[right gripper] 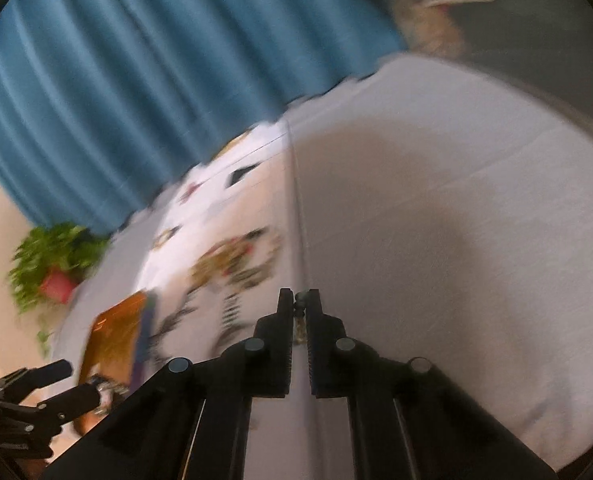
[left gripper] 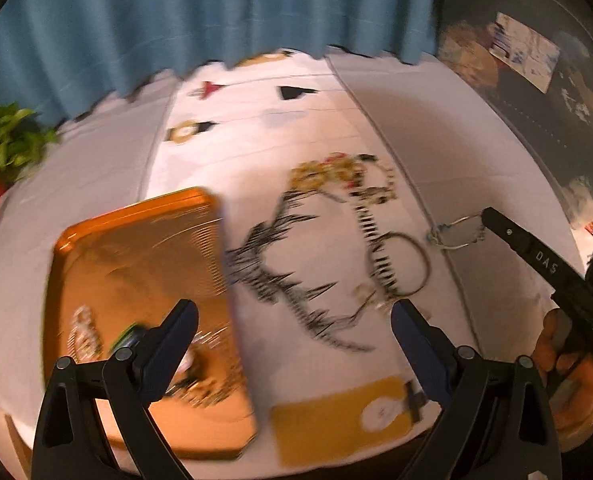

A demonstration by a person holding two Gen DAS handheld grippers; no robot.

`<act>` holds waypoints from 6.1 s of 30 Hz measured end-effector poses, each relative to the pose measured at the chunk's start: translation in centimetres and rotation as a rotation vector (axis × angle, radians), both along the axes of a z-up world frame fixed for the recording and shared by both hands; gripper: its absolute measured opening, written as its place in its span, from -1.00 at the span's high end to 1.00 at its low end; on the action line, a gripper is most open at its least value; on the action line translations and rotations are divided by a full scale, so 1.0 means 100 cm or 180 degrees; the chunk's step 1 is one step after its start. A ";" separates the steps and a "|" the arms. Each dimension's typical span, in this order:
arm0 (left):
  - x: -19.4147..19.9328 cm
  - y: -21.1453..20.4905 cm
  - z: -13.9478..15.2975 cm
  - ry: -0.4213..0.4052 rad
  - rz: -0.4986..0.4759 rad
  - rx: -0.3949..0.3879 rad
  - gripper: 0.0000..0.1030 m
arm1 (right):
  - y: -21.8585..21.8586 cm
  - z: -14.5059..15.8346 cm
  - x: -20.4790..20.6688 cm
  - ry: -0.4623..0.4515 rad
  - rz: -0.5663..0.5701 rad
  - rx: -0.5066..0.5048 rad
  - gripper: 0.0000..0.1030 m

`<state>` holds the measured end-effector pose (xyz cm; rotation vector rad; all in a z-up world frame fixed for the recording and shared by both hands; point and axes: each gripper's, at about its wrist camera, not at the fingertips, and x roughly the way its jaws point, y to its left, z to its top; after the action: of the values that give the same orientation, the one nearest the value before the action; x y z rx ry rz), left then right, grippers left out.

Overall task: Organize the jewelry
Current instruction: 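Move the left tool to the silver bangle on the runner, then close the left tool on the silver bangle and lift it, then carry the bangle over the tray and open the left tool, then lift both open tools away from the tray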

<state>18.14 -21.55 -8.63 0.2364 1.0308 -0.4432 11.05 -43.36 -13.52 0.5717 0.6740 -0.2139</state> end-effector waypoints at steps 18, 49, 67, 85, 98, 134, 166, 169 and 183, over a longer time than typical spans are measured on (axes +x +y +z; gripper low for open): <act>0.056 -0.089 -0.066 0.0595 -0.0589 0.0371 0.07 | -0.033 -0.034 -0.002 0.0225 -0.0200 -0.0298 0.87; 0.039 -0.065 -0.019 0.0539 -0.0721 -0.0129 -0.16 | -0.023 0.006 -0.025 -0.0235 -0.0277 -0.0307 0.87; 0.049 -0.095 -0.069 0.0588 -0.0602 0.0413 -0.16 | -0.034 -0.012 -0.022 -0.0158 -0.0246 -0.0195 0.87; 0.024 -0.067 -0.007 0.0247 -0.0440 -0.0018 -0.14 | -0.031 0.007 -0.029 -0.0247 -0.0285 -0.0255 0.87; -0.002 -0.030 0.044 0.0000 -0.0348 -0.0183 -0.14 | -0.023 0.041 -0.047 -0.0391 -0.0238 -0.0273 0.87; -0.018 0.143 0.079 -0.0211 0.0357 -0.0562 -0.14 | 0.106 0.101 -0.042 -0.0318 0.0588 -0.0624 0.87; 0.062 0.218 -0.003 0.0024 0.0750 -0.0483 -0.16 | 0.261 0.060 0.077 -0.0182 0.1756 -0.0552 0.87; 0.068 0.219 -0.009 0.0045 0.0719 -0.0536 -0.37 | 0.262 0.051 0.084 -0.0149 0.1799 -0.0562 0.79; -0.009 0.255 0.008 -0.0015 0.1179 -0.0584 -0.90 | 0.238 0.054 0.013 0.0111 0.1717 -0.0557 -0.36</act>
<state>17.28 3.91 -7.87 -0.1175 0.9962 -0.1984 12.38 -19.57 -8.17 0.2044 0.8099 0.2208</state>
